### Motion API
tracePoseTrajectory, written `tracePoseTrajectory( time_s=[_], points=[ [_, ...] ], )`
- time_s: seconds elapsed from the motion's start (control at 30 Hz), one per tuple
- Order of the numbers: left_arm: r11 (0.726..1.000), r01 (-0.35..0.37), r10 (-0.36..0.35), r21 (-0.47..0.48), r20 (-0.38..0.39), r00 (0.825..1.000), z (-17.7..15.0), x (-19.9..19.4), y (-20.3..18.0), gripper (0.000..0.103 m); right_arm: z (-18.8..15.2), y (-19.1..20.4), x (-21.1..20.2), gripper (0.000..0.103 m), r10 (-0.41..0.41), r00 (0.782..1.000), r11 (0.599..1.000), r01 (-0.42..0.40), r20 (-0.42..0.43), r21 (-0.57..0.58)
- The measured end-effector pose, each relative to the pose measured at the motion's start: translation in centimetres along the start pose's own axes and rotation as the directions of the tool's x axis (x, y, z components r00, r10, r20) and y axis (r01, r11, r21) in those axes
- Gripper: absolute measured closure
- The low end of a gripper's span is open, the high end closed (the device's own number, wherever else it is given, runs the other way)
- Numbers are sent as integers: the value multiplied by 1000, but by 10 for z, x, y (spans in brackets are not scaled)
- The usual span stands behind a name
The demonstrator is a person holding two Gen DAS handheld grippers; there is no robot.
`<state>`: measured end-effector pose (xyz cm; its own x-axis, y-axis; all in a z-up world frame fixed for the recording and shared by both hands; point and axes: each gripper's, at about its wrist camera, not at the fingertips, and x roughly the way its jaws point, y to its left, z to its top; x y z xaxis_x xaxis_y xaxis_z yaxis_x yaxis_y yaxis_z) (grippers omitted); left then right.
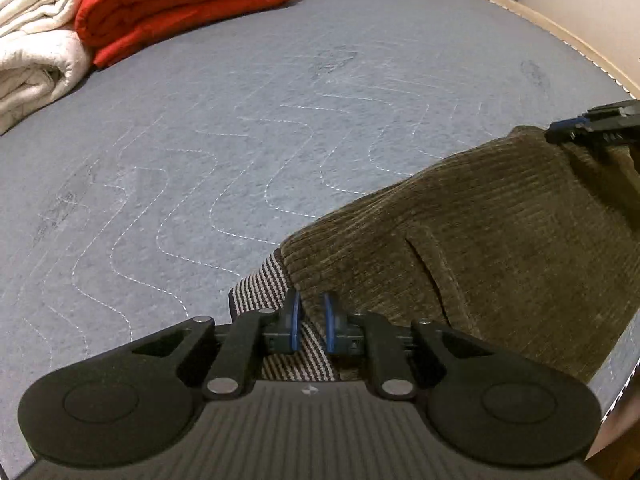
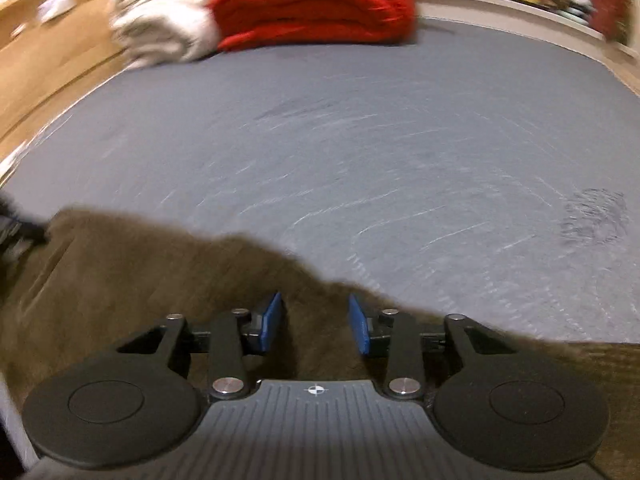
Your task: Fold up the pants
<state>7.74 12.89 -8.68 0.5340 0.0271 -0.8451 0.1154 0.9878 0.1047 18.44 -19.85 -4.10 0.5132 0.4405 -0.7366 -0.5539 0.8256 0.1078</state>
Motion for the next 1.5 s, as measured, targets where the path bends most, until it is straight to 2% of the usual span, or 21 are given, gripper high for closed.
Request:
tracePoseTrajectory(
  time_s=[0.07, 0.2, 0.27, 0.3, 0.33, 0.5, 0.67, 0.8, 0.93, 1.0, 1.03, 1.07, 1.13, 1.27, 1.3, 1.33, 1.37, 1.4, 1.43, 1.47, 1.5],
  points=[
    [1000, -8, 8, 9, 2, 1000, 1, -3, -1, 88, 2, -7, 7, 87, -74, 997, 997, 74, -8, 22],
    [1000, -14, 13, 10, 59, 998, 10, -13, -4, 81, 0, -12, 12, 87, -76, 997, 997, 77, -24, 32],
    [1000, 4, -4, 3, 120, 993, 13, -23, -7, 77, 3, -19, 7, 83, -76, 997, 996, 77, -14, 54],
    [1000, 23, -22, -2, 144, 989, 15, -27, -9, 76, 6, -22, 3, 73, -88, 996, 994, 88, 1, 71],
    [999, 44, -42, -9, 166, 985, 18, -30, -12, 76, 6, -27, -3, 69, -108, 994, 990, 105, 21, 91],
    [991, 129, -131, 21, 214, 968, 27, -35, -36, 76, -2, -65, -50, 69, -125, 986, 970, 97, 115, 221],
    [981, 164, -183, 104, 205, 962, 34, -23, -80, 76, -27, -107, -73, 69, -225, 966, 937, 180, 123, 299],
    [968, 171, -206, 181, 191, 960, 40, -10, -120, 76, -52, -146, -82, 69, -324, 945, 883, 284, 48, 374],
    [950, 201, -249, 241, 188, 950, 47, -4, -155, 76, -82, -208, -93, 71, -437, 896, 769, 415, -74, 487],
    [942, 212, -265, 259, 191, 945, 51, -1, -166, 75, -101, -239, -112, 74, -428, 902, 731, 382, -58, 566],
    [939, 221, -274, 262, 190, 943, 52, 2, -172, 75, -107, -252, -122, 72, -444, 894, 705, 385, -51, 595],
    [937, 230, -282, 262, 185, 941, 55, 6, -175, 74, -111, -261, -131, 69, -492, 868, 670, 424, -63, 609],
    [934, 239, -289, 265, 171, 942, 57, 15, -183, 73, -127, -285, -157, 54, -592, 800, 574, 505, -100, 645],
    [931, 201, -244, 306, 110, 964, 58, 40, -195, 73, -182, -340, -210, 55, -666, 726, 378, 528, -172, 761],
    [936, 176, -209, 306, 75, 975, 58, 50, -196, 73, -198, -349, -219, 72, -678, 712, 346, 529, -183, 775],
    [943, 154, -174, 294, 40, 984, 57, 61, -194, 71, -216, -358, -232, 84, -664, 734, 345, 470, -143, 812],
    [948, 159, -174, 274, 30, 984, 57, 66, -191, 71, -226, -364, -242, 84, -653, 749, 335, 418, -112, 844],
    [952, 172, -186, 252, 32, 982, 58, 66, -188, 71, -234, -365, -253, 80, -671, 734, 307, 403, -104, 862],
    [955, 176, -189, 240, 33, 981, 59, 65, -186, 71, -238, -363, -265, 58, -720, 681, 255, 435, -130, 864],
    [956, 175, -189, 235, 39, 981, 59, 64, -185, 71, -238, -358, -273, 47, -772, 610, 190, 489, -178, 852],
    [958, 170, -184, 233, 43, 982, 59, 62, -185, 70, -241, -355, -282, 42, -803, 565, 150, 501, -191, 852]
  ],
)
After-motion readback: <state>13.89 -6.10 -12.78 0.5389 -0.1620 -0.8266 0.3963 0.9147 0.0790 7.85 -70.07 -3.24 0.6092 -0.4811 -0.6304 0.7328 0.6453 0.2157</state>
